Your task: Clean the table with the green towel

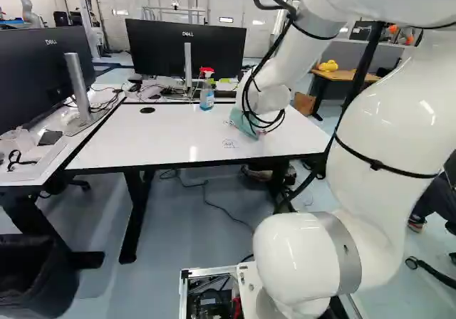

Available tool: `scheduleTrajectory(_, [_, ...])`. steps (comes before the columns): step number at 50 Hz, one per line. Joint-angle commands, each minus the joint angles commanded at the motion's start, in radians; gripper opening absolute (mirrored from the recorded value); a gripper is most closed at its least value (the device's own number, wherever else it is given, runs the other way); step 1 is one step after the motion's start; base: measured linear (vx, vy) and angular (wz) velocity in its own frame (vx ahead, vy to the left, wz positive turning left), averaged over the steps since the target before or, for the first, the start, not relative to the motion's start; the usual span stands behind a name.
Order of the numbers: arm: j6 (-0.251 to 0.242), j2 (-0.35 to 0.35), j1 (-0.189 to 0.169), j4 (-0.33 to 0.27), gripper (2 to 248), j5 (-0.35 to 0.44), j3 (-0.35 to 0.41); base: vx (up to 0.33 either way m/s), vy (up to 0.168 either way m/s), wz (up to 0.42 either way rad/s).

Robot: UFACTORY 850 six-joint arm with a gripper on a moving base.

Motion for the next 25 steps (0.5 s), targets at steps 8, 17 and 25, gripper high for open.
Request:
scheduleTrajectory(8, [0.0, -0.015, 0.026, 0.0, 35, 0.0, -0.016, 0.0, 0.0, 0.0])
scheduleTrajectory(17, [0.0, -0.032, 0.055, 0.0, 35, 0.0, -0.034, 0.0, 0.0, 0.0])
scheduleTrajectory(25, [0.0, -0.047, 0.08, 0.0, 35, 0.0, -0.05, 0.0, 0.0, 0.0])
